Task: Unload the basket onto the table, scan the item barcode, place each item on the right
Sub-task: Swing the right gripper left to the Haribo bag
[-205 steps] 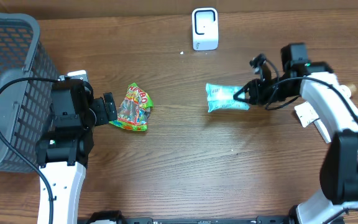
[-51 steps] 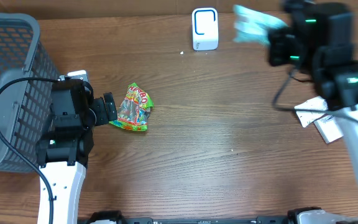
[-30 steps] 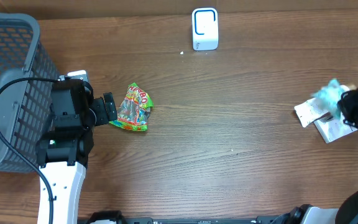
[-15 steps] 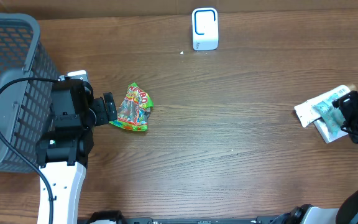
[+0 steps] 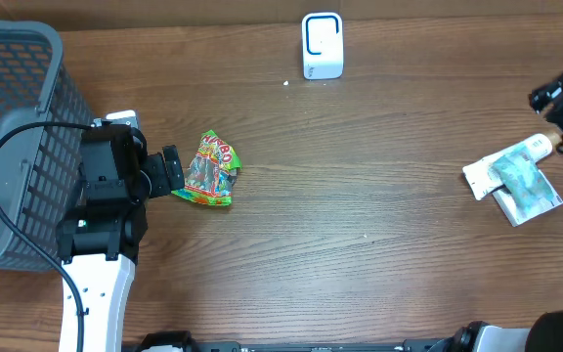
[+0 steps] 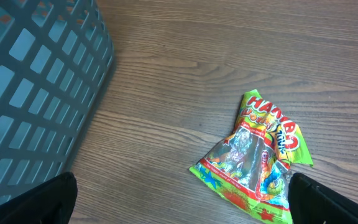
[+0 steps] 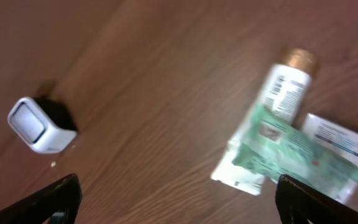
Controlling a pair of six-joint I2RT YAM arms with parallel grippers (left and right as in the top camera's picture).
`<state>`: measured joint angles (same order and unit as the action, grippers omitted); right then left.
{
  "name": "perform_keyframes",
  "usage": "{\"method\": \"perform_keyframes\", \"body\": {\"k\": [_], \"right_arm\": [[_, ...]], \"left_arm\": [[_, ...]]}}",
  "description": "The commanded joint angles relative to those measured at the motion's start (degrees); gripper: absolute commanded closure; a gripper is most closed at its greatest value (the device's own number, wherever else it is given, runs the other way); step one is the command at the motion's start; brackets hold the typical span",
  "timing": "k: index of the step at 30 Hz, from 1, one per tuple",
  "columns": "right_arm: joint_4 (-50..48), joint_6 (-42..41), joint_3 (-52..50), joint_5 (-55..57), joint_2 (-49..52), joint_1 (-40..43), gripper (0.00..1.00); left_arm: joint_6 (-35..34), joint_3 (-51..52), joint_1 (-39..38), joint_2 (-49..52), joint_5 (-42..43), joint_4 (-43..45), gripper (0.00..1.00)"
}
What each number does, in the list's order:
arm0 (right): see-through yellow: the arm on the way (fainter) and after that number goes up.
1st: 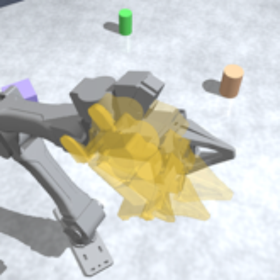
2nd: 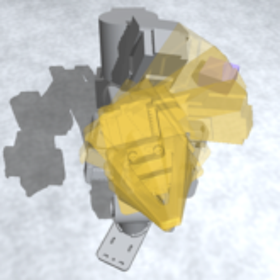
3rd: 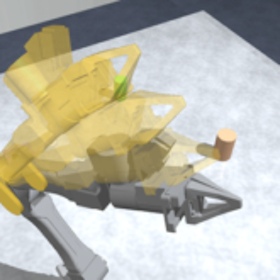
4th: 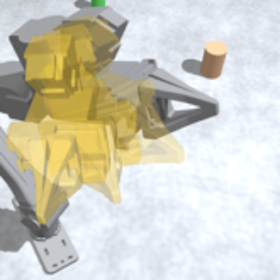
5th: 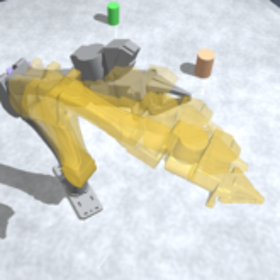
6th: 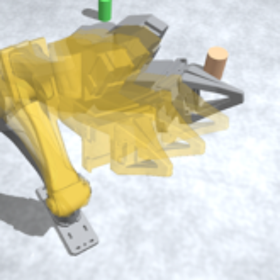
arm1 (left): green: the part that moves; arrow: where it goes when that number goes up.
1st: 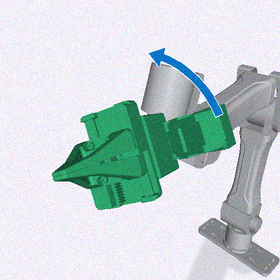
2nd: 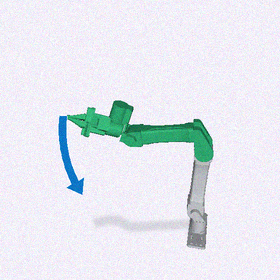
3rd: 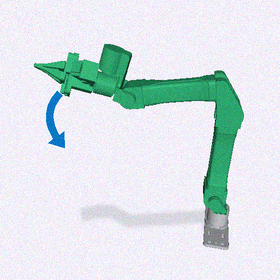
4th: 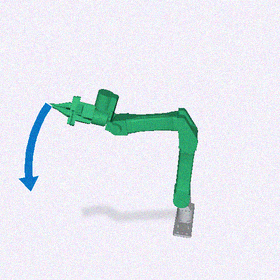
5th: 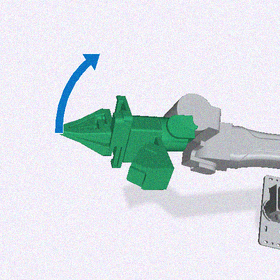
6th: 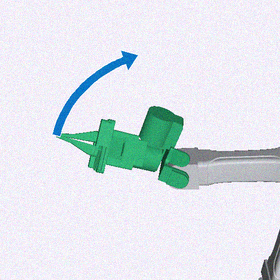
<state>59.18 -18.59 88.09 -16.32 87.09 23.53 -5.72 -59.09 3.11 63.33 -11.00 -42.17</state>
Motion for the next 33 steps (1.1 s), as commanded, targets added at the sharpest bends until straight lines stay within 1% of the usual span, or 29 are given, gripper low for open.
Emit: {"method": "perform_keyframes", "body": {"k": [1, 2, 4, 7, 8, 10, 13, 17, 20, 26, 30, 33], "right_arm": [[-1.7, 1.1, 0.9, -11.3, -0.3, -3.0, 0.00], [-3.2, 2.0, 0.5, -16.3, 0.0, -4.7, 0.00], [-6.8, 4.1, -0.7, -21.6, 0.9, -8.4, 0.00], [-11.3, 3.4, -2.7, -19.1, 3.9, -17.6, 0.01], [-12.1, 3.1, -2.7, -19.0, 5.5, -20.7, 0.03], [-14.2, 0.2, -2.7, -18.9, 8.5, -26.5, 0.07], [-20.7, -4.5, -2.7, -18.9, 13.9, -35.6, 0.10], [-29.5, -8.3, -2.7, -18.7, 19.8, -44.5, 0.10], [-35.4, -8.3, -2.7, -17.2, 23.8, -49.4, 0.09], [-45.2, -8.3, -2.7, -14.3, 29.7, -56.3, 0.10], [-50.3, -8.3, -2.7, -5.6, 33.1, -61.1, 0.12], [-52.1, -8.3, -2.7, -2.1, 35.0, -63.6, 0.14]], "left_arm": [[0.8, -0.2, 0.2, -0.3, -0.5, 0.2, 0.00], [0.8, -0.2, 0.2, -0.3, -0.5, 0.2, 0.00], [0.8, -0.2, 0.2, -0.3, -0.5, 0.2, 0.00], [0.8, -0.2, 0.2, -0.3, -0.5, 0.2, 0.00], [0.8, -0.2, 0.2, -0.3, -0.5, 0.2, 0.00], [0.8, -0.2, 0.2, -0.3, -0.5, 0.2, 0.00], [0.8, -0.2, 0.2, -0.3, -0.5, 0.2, 0.00], [0.8, -0.2, 0.2, -0.3, -0.5, 0.2, 0.00], [0.8, -0.2, 0.2, -0.3, -0.5, 0.2, 0.00], [0.8, -0.2, 0.2, -0.3, -0.5, 0.2, 0.00], [0.8, -0.2, 0.2, -0.3, -0.5, 0.2, 0.00], [0.8, -0.2, 0.2, -0.3, -0.5, 0.2, 0.00]]}}
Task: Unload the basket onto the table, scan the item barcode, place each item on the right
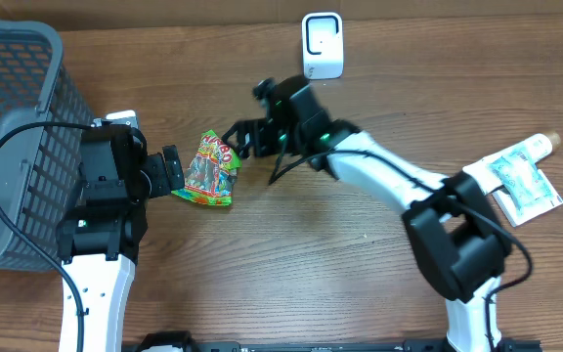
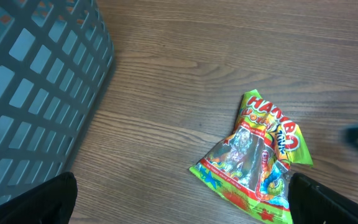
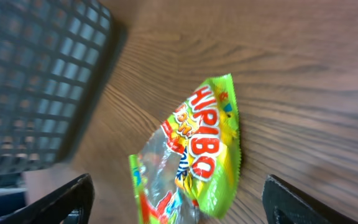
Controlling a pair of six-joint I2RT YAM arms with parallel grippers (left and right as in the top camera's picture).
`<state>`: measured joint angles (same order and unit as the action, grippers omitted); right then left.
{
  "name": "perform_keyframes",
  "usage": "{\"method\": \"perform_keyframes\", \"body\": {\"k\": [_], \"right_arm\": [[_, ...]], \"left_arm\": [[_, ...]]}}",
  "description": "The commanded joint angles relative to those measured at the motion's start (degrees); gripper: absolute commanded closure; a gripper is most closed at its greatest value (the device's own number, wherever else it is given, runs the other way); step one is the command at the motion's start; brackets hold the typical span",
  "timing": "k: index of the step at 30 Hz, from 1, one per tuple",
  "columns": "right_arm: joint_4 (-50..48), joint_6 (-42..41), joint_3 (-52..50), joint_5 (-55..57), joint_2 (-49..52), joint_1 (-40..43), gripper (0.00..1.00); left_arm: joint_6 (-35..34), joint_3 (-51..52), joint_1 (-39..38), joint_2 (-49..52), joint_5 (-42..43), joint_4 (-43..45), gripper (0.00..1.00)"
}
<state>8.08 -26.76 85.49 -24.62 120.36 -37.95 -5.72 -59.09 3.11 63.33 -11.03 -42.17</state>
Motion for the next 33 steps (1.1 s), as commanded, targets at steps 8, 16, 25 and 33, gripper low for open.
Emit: {"method": "perform_keyframes", "body": {"k": [8, 16, 25, 33], "right_arm": [[-3.0, -0.4, -0.1, 12.6, 6.7, -5.7, 0.14], [-6.2, -0.5, -0.1, 13.0, 11.6, -5.8, 0.61], [2.1, -1.6, 0.1, 11.7, 8.9, -3.1, 0.96], [24.1, 0.1, 0.1, 11.3, -3.3, 6.2, 0.96]], "left_arm": [[0.8, -0.2, 0.2, -0.3, -0.5, 0.2, 0.00], [0.8, -0.2, 0.2, -0.3, -0.5, 0.2, 0.00], [0.8, -0.2, 0.2, -0.3, -0.5, 0.2, 0.00], [0.8, -0.2, 0.2, -0.3, -0.5, 0.2, 0.00]]}}
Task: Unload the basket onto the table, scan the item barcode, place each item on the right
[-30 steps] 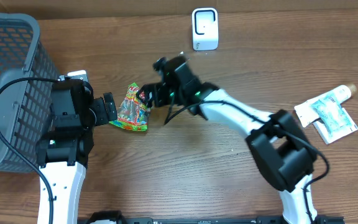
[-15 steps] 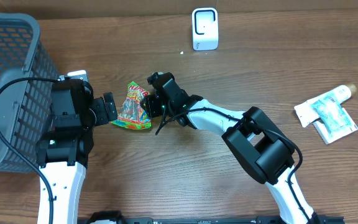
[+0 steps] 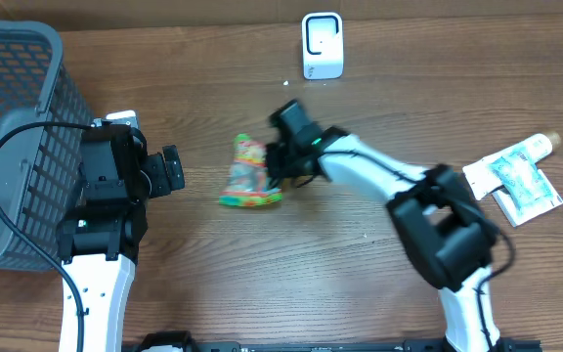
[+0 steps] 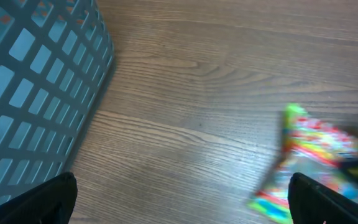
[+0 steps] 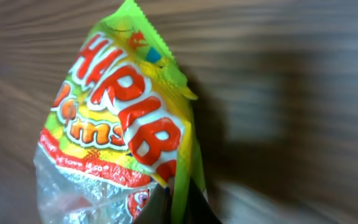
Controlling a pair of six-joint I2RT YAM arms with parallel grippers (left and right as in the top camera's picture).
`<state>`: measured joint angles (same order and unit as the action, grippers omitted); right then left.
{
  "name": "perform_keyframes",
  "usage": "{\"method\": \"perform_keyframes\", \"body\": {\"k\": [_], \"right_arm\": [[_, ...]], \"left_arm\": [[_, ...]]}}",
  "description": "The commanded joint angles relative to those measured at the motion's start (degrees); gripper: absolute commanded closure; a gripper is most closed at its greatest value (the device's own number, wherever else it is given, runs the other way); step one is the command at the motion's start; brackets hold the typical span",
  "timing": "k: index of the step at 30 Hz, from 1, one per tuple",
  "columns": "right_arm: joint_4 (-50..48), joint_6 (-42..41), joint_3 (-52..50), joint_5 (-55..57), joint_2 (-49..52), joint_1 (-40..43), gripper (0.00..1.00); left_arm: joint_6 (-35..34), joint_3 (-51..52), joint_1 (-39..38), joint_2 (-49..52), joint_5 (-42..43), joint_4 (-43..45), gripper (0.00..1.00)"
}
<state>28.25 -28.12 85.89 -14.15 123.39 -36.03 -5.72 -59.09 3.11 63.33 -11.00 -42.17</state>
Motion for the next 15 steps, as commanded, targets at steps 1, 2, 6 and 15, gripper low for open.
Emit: {"method": "perform_keyframes", "body": {"k": [1, 2, 6, 15], "right_arm": [[7.0, 2.6, -0.3, 0.8, -7.4, 5.7, 0.96], [9.7, 3.6, -0.3, 0.8, -8.2, 7.2, 0.96], [17.5, 11.0, -0.3, 0.8, -8.9, 12.1, 0.96], [23.4, 21.0, -0.3, 2.1, -8.5, 16.5, 0.75]], "left_arm": [[0.8, -0.2, 0.2, -0.3, -0.5, 0.2, 0.00], [0.8, -0.2, 0.2, -0.3, -0.5, 0.2, 0.00], [0.8, -0.2, 0.2, -0.3, -0.5, 0.2, 0.00], [0.8, -0.2, 0.2, -0.3, -0.5, 0.2, 0.00]]}}
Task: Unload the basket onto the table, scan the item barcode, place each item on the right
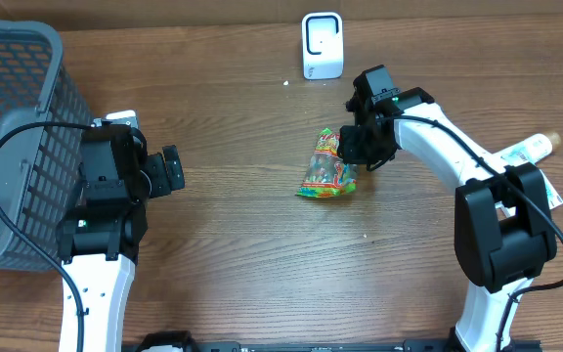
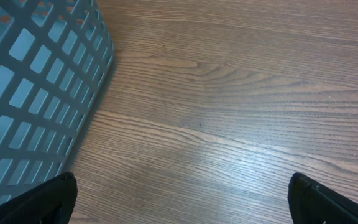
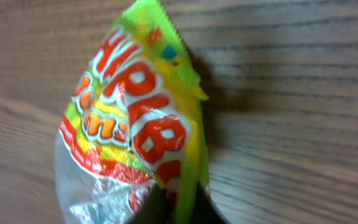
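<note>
A green, red and yellow Haribo candy bag (image 1: 327, 168) hangs at the table's middle, a little below the white barcode scanner (image 1: 322, 45) at the far edge. My right gripper (image 1: 352, 149) is shut on the bag's right edge; in the right wrist view the bag (image 3: 132, 130) fills the frame, its green seam pinched between the dark fingertips (image 3: 157, 208). My left gripper (image 1: 172, 170) stands open at the left over bare wood, nothing between its fingers (image 2: 58, 196).
A grey mesh basket (image 1: 13, 117) takes up the far left, its wall (image 2: 30, 81) close to the left gripper. Several packaged items and a tube (image 1: 521, 171) lie at the right edge. A small white speck (image 1: 285, 83) lies near the scanner.
My right gripper has moved the candy bag to the right, from about the left-middle of the table to a spot below the scanner. The bag has left the left wrist view.
At first the bag lay in front of my open left gripper while my right arm was over the items at the far right. Then my right gripper was open beside the bag. Then it was shut on the bag, and now it holds it nearer the scanner.
</note>
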Controlling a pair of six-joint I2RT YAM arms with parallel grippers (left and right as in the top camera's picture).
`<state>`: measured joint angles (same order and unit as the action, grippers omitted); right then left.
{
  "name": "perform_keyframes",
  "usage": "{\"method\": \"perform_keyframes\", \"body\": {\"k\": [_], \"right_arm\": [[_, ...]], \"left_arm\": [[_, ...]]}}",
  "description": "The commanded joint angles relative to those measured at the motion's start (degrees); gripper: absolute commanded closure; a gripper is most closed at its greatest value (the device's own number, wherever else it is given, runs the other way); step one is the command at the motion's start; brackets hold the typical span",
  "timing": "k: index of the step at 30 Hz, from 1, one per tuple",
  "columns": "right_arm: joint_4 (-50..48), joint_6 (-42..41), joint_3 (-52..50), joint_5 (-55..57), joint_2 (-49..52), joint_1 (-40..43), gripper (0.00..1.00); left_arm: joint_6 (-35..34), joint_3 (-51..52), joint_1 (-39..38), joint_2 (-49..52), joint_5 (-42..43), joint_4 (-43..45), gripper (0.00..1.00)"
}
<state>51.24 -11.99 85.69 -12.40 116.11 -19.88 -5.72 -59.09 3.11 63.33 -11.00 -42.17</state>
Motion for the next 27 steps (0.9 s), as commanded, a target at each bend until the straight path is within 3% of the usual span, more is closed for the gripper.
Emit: {"method": "perform_keyframes", "body": {"k": [1, 2, 4, 9, 13, 19, 27], "right_arm": [[1.0, 6.2, -0.1, 0.4, -1.2, 0.5, 0.44], [1.5, 7.6, 0.0, 0.4, -1.3, 0.6, 0.25], [3.2, 9.0, 1.2, 0.8, -1.4, 0.8, 0.16], [12.0, 12.7, 10.4, 0.8, -1.9, 0.7, 0.14], [17.5, 23.8, 17.7, 0.8, -2.0, -1.0, 0.10], [15.9, 43.4, 16.6, 1.5, -0.9, -3.6, 0.09], [9.7, 44.0, 15.2, 4.6, 5.0, -1.9, 0.07]], "left_arm": [[0.8, -0.2, 0.2, -0.3, -0.5, 0.2, 0.00], [0.8, -0.2, 0.2, -0.3, -0.5, 0.2, 0.00], [0.8, -0.2, 0.2, -0.3, -0.5, 0.2, 0.00], [0.8, -0.2, 0.2, -0.3, -0.5, 0.2, 0.00], [0.8, -0.2, 0.2, -0.3, -0.5, 0.2, 0.00], [0.8, -0.2, 0.2, -0.3, -0.5, 0.2, 0.00], [0.8, -0.2, 0.2, -0.3, -0.5, 0.2, 0.00]]}}
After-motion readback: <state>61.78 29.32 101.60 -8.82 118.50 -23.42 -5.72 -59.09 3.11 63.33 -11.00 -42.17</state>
